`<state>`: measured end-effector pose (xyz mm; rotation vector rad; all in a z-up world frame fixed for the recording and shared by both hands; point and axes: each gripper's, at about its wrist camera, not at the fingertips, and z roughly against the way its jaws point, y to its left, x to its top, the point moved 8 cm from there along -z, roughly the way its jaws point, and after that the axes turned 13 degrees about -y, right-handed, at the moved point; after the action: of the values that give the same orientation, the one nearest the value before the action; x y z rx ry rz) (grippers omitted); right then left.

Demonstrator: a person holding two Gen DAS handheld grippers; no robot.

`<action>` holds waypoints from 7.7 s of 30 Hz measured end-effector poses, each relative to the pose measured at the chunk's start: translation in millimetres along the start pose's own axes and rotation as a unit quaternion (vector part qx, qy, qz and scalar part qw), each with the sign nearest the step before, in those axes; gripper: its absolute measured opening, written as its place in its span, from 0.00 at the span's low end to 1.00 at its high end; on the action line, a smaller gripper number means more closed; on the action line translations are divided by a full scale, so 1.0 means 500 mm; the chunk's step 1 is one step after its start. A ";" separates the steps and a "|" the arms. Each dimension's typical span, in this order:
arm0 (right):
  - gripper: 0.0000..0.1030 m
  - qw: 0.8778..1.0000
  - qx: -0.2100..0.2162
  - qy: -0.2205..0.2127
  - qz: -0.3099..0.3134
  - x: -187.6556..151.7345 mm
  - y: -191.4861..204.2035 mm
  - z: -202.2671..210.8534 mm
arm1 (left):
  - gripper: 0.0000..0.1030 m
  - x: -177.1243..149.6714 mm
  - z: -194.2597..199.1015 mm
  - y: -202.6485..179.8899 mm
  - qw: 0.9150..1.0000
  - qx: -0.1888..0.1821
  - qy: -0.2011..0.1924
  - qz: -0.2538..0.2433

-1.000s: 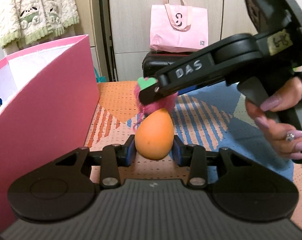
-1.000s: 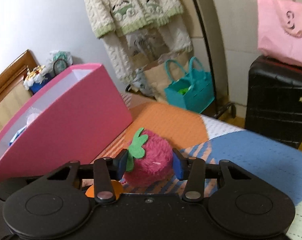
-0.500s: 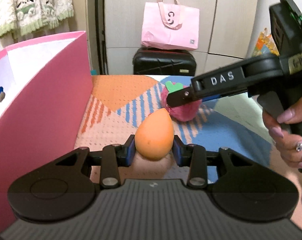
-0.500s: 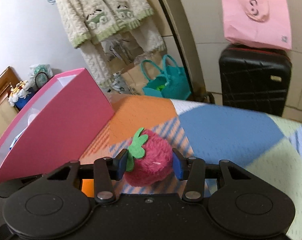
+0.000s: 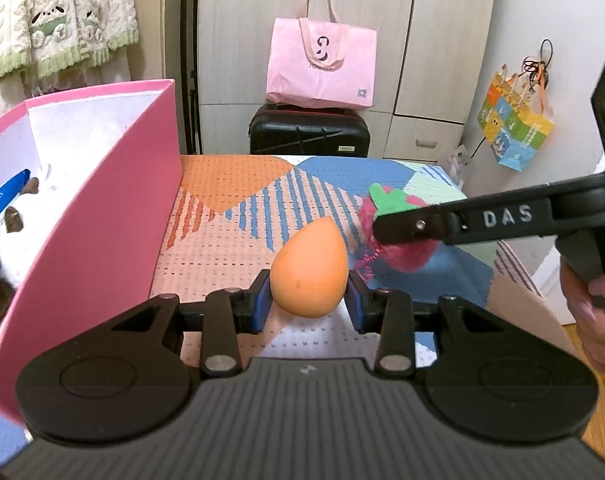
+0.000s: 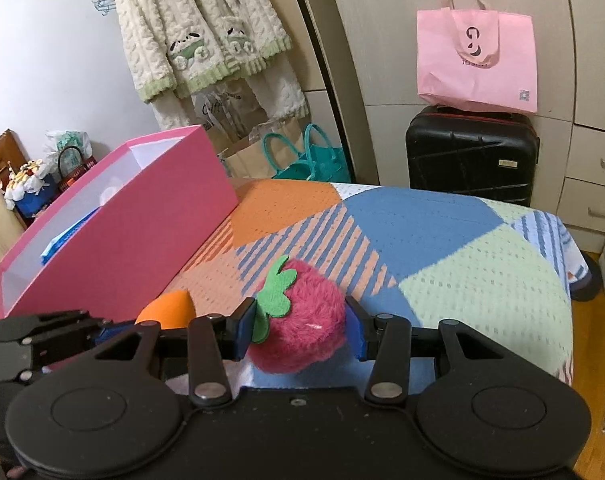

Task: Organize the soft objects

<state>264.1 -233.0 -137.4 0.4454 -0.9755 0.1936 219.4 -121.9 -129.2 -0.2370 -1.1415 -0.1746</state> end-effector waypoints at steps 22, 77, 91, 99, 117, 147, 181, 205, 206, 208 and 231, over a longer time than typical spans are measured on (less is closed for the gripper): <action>0.50 0.999 0.006 0.000 0.031 -0.093 0.127 0.167 | 0.36 -0.040 0.195 0.021 0.993 -0.105 0.037 0.031; 0.50 0.986 0.133 -0.038 0.097 0.116 0.481 -0.014 | 0.37 0.184 0.233 0.418 0.995 0.008 -0.085 0.049; 0.50 0.990 0.100 0.019 0.101 0.178 0.429 -0.231 | 0.36 0.237 0.022 0.479 0.999 0.031 0.008 0.034; 0.50 0.992 0.100 0.051 0.059 0.168 0.379 -0.302 | 0.36 0.221 -0.036 0.494 0.997 0.041 0.037 0.045; 0.64 0.991 0.098 0.015 0.084 0.177 0.382 -0.265 | 0.75 0.237 0.023 0.500 0.997 0.062 0.000 0.046; 0.78 0.984 0.044 -0.073 0.156 0.125 0.442 0.102 | 1.00 0.230 0.328 0.400 0.991 0.128 -0.015 0.020; 1.00 0.960 -0.221 -0.142 0.091 -0.020 0.390 0.392 | 1.00 0.095 0.472 0.236 0.992 0.094 -0.076 -0.029; 1.00 0.950 -0.265 -0.143 0.087 -0.050 0.385 0.391 | 1.00 0.069 0.456 0.236 0.991 0.113 -0.064 -0.021; 1.00 0.949 -0.266 -0.143 0.087 -0.051 0.385 0.392 | 1.00 0.069 0.456 0.236 0.991 0.113 -0.065 -0.022; 1.00 0.949 -0.266 -0.144 0.087 -0.051 0.385 0.393 | 1.00 0.069 0.456 0.237 0.991 0.113 -0.065 -0.021; 1.00 0.942 -0.277 -0.164 0.094 -0.064 0.383 0.404 | 1.00 0.064 0.472 0.215 0.989 0.106 -0.093 -0.053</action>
<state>26.0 -151.3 -14.3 -0.1420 -1.3452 0.0081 53.3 45.8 -17.3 -0.0036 -1.3487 -0.1257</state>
